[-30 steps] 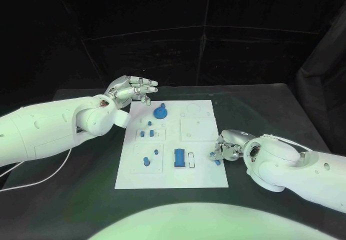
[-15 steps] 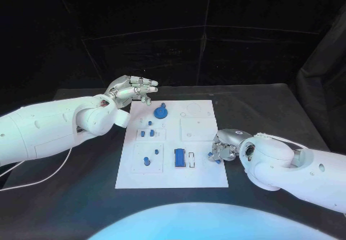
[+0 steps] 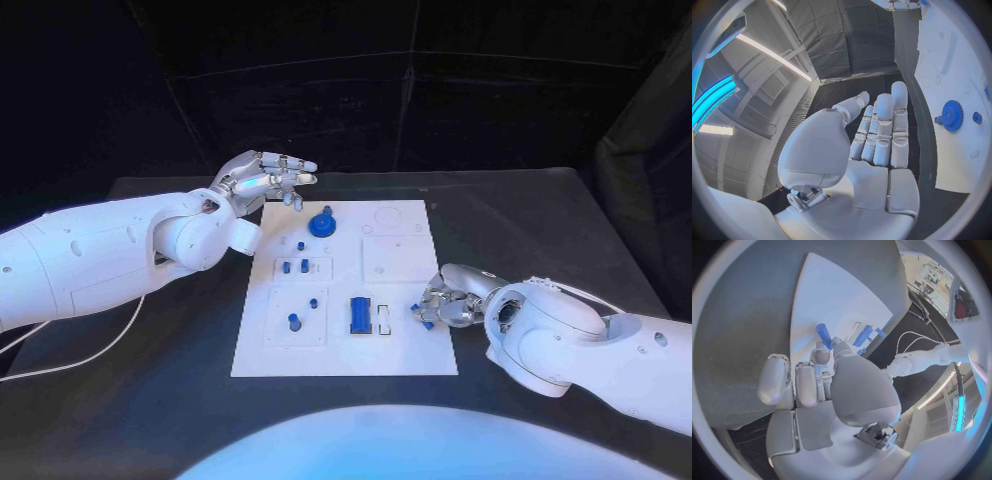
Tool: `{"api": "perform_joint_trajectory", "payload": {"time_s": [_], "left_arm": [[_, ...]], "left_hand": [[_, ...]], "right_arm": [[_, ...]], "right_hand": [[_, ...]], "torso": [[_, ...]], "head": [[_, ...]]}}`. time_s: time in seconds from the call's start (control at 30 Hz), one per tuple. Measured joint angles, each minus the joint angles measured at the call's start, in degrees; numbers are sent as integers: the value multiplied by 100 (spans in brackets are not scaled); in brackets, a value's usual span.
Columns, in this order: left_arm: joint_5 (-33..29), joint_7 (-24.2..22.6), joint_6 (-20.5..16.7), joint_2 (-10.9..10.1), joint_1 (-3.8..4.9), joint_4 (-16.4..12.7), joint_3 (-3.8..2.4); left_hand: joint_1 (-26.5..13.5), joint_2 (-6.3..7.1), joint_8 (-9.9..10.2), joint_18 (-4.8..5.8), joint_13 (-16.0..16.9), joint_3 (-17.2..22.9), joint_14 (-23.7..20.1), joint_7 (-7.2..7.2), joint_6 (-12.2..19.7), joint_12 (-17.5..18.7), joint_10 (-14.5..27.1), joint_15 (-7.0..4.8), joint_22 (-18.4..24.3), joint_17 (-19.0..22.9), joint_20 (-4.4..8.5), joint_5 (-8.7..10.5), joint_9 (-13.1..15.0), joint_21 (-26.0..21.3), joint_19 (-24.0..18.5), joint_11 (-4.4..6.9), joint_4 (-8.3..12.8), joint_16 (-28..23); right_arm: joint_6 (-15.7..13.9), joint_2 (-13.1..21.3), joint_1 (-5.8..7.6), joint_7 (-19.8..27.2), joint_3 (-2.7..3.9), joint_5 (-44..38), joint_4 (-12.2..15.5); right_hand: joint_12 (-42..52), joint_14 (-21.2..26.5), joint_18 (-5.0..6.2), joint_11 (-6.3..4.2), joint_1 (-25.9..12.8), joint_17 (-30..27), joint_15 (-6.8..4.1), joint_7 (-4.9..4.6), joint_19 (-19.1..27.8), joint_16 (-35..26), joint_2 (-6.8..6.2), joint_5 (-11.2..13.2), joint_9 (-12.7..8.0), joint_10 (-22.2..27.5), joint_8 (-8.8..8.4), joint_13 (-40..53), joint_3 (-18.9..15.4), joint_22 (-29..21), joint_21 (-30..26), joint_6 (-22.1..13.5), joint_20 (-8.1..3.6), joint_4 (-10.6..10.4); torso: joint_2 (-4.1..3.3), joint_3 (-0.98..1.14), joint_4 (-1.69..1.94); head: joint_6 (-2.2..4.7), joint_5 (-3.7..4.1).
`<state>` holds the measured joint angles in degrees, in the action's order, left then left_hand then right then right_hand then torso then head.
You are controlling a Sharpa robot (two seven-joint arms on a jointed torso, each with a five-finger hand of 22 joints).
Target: Assemble the parts on the task board
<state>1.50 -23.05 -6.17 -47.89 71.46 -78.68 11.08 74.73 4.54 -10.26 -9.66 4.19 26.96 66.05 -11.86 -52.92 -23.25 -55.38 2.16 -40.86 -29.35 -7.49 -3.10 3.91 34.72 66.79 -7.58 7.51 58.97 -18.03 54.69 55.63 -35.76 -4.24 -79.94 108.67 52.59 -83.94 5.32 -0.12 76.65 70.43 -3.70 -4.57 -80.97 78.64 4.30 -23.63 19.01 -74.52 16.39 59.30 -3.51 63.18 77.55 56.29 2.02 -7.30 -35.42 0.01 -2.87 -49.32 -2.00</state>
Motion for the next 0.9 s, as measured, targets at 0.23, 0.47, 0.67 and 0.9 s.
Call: {"api": "perform_joint_trajectory", "payload": {"time_s": [0.23, 0.47, 0.67, 0.9], "left_arm": [[0, 1, 0, -4, 0, -5, 0], [0, 3, 0, -3, 0, -11, 0], [0, 4, 0, -1, 0, -16, 0], [0, 5, 0, -2, 0, -20, 0]], "left_hand": [[0, 0, 0, 0, 0, 0, 0, 0, 0, 0, 0, 0, -1, 0, 0, 0, 0, 0, 0, 0, 0, 0], [0, 0, 0, 0, 0, 0, 0, 0, 0, 0, 0, 0, -1, 0, 0, 0, 0, 0, 0, 0, 0, 0], [0, 0, 0, 0, 1, 0, 0, 0, 0, 0, 0, 0, -1, -1, 0, 0, 0, 0, 0, 0, 0, 0], [0, 0, 0, 0, 1, 0, 0, 0, 0, 0, 0, 0, -2, -1, 0, 0, 0, 0, 0, 0, 0, 0]], "right_arm": [[-303, -109, 2, 216, 4, 832, 34], [-317, -291, 2, 393, 3, 1434, -62], [-278, -451, 2, 439, 3, 1682, -185], [-247, -596, 3, 411, 3, 1739, -299]], "right_hand": [[29, 0, 0, 32, -135, 11, 0, -29, 0, 0, -73, -37, -27, -33, -49, 24, 127, -1, 0, 28, 0, -96], [67, 0, 0, 12, -179, 15, 0, -8, 0, 0, -74, -38, -34, -53, -64, 55, 182, 10, 0, 90, 0, -150], [83, 0, 0, -9, -211, 14, 0, 2, 0, 0, -106, -23, -37, -73, -65, 76, 221, 9, 0, 144, 0, -190], [83, -20, 0, -9, -281, 14, -21, 12, 0, 0, -141, 14, -32, -73, -64, 78, 238, 9, 0, 153, 0, -206]], "torso": [[-3, 1, 1], [-3, 1, -2], [-3, 2, -3], [-6, 3, -3]], "head": [[-20, -19], [-30, -25], [-36, -35], [-36, -59]]}}
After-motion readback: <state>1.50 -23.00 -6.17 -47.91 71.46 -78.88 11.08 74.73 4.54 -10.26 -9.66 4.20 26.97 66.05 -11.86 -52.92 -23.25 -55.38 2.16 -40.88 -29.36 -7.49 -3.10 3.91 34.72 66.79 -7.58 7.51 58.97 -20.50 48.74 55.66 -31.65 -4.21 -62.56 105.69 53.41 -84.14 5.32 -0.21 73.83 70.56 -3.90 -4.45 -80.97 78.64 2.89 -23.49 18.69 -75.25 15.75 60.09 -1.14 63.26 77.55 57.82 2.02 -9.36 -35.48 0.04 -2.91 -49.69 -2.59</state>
